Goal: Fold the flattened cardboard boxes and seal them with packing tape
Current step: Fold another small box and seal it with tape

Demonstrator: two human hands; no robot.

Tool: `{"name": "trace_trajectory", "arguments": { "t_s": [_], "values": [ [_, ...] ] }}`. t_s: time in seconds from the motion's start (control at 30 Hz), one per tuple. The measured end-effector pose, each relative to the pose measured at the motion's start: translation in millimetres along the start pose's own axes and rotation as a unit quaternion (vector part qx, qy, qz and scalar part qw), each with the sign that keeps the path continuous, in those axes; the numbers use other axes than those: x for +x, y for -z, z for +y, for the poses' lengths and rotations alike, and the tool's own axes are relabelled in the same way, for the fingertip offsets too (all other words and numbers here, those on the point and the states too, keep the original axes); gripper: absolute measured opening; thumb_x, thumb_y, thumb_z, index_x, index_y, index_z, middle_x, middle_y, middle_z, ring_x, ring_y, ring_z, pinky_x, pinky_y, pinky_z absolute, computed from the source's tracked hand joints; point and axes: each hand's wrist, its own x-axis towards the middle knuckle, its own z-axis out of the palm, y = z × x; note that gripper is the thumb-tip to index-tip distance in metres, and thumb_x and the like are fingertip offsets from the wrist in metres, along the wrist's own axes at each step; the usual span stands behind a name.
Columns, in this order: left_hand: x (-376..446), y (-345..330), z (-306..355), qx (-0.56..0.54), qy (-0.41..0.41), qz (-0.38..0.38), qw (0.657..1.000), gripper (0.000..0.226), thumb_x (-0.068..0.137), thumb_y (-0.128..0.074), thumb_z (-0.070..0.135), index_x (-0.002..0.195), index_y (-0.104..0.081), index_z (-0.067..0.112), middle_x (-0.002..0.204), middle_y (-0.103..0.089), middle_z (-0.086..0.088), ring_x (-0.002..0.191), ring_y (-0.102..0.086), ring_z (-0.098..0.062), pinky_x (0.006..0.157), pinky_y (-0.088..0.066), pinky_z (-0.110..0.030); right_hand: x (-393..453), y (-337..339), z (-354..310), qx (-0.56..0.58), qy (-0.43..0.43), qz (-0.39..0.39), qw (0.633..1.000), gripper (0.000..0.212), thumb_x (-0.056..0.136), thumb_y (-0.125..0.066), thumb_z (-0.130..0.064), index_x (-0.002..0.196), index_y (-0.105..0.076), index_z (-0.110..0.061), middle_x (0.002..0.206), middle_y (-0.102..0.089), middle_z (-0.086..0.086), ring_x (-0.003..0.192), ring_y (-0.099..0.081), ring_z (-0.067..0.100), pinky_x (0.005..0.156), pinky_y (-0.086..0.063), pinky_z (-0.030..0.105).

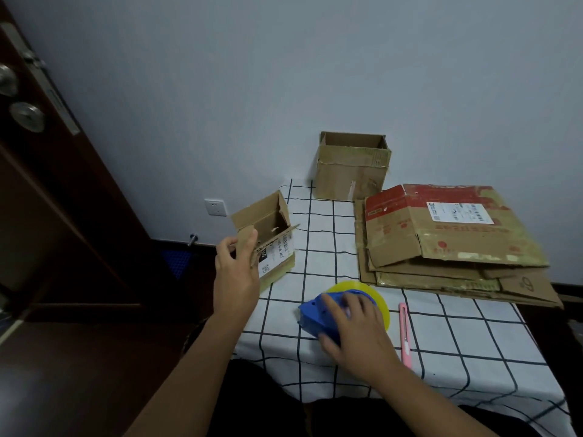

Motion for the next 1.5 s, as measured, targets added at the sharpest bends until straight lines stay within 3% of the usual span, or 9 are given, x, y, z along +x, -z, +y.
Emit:
{"name": "trace_trajectory", "arguments": {
  "t_s": [0.1,0.2,0.33,0.53,0.67,0.97,1.23,1.4,1.5],
  "values": [
    [7.4,-8.7,1.8,0.014,-0.029,-0.025,0.999,0.060,0.095,-0.058,0.011,0.147,-0.040,0.034,0.135,-0.034,-0.006,0.121,-0.042,-0.023,0.085,-0.051,-0.036,48.5,38.1,-5.5,0.194,-0.064,0.025,0.979,0.062,0.094,-0.052,-0.044,0.151,-0.035,-0.022,0.142,-0.045,0.002,0.131,-0.041,0.022,0.106,-0.035,0.033],
    [13.5,-18.9,2.0,0.028,-0.066,-0.054,0.996,0.062,0.094,-0.058,0.010,0.148,-0.040,0.034,0.132,-0.035,-0.006,0.116,-0.043,-0.020,0.079,-0.044,-0.027,99.9,57.5,-7.4,0.311,-0.078,0.025,0.947,0.074,0.096,-0.058,-0.030,0.157,-0.016,-0.024,0.160,-0.020,-0.009,0.145,-0.018,0.008,0.116,-0.019,0.027],
    [17.5,-30.3,-4.5,0.031,-0.106,-0.103,0.989,0.060,0.096,-0.057,0.013,0.149,-0.038,0.033,0.131,-0.039,-0.003,0.113,-0.038,-0.012,0.076,-0.039,-0.020,131.0,49.4,-5.4,0.395,-0.097,-0.040,0.913,0.081,0.093,-0.063,-0.021,0.156,-0.013,-0.030,0.157,-0.024,-0.011,0.139,-0.030,0.008,0.109,-0.034,0.030],
    [11.3,-41.3,-20.6,-0.002,-0.082,-0.105,0.991,0.056,0.100,-0.052,0.024,0.152,-0.031,0.027,0.137,-0.037,0.000,0.112,-0.048,-0.016,0.080,-0.049,-0.027,128.3,25.0,-6.0,0.342,-0.101,-0.040,0.933,0.061,0.094,-0.061,-0.017,0.149,-0.036,-0.025,0.149,-0.042,-0.004,0.133,-0.043,0.014,0.109,-0.041,0.037],
    [10.9,-37.8,-18.2,-0.046,-0.095,-0.104,0.989,0.055,0.100,-0.051,0.019,0.151,-0.032,0.024,0.139,-0.035,0.003,0.111,-0.052,-0.015,0.084,-0.055,-0.034,129.4,29.6,-5.9,0.341,-0.107,-0.001,0.934,0.055,0.095,-0.059,-0.016,0.146,-0.042,-0.025,0.140,-0.051,-0.007,0.125,-0.049,0.012,0.102,-0.041,0.028],
    [6.5,-39.6,-13.6,-0.070,-0.056,-0.146,0.985,0.044,0.101,-0.049,0.029,0.142,-0.045,0.014,0.145,-0.039,0.006,0.122,-0.044,-0.004,0.098,-0.047,-0.030,107.8,19.5,6.8,0.301,-0.095,-0.012,0.949,0.049,0.099,-0.055,-0.024,0.145,-0.040,-0.030,0.138,-0.055,-0.007,0.124,-0.051,0.014,0.102,-0.045,0.037],
    [18.9,-33.0,-0.6,-0.160,0.029,-0.127,0.978,0.035,0.099,-0.052,0.035,0.128,-0.058,0.016,0.123,-0.052,0.009,0.100,-0.058,-0.003,0.080,-0.058,-0.030,115.2,27.6,7.9,0.319,-0.116,-0.004,0.940,0.047,0.103,-0.044,-0.036,0.147,-0.029,-0.036,0.119,-0.065,-0.002,0.105,-0.062,0.017,0.086,-0.054,0.044],
    [27.9,-35.6,0.9,-0.155,0.059,-0.102,0.981,0.016,0.096,-0.059,0.033,0.108,-0.060,0.024,0.109,-0.059,0.006,0.092,-0.061,-0.003,0.072,-0.058,-0.027,121.0,25.3,3.2,0.322,-0.116,0.022,0.939,0.052,0.101,-0.050,-0.027,0.149,-0.031,-0.033,0.133,-0.057,-0.006,0.115,-0.056,0.013,0.095,-0.052,0.041],
    [30.8,-37.2,3.5,-0.151,0.077,-0.092,0.981,0.022,0.094,-0.062,0.034,0.112,-0.051,0.028,0.109,-0.062,0.008,0.086,-0.062,0.000,0.069,-0.060,-0.031,122.9,22.3,1.7,0.312,-0.117,0.046,0.942,0.054,0.100,-0.052,-0.025,0.150,-0.031,-0.030,0.140,-0.045,-0.005,0.114,-0.053,0.011,0.092,-0.050,0.034]
  ]
}}
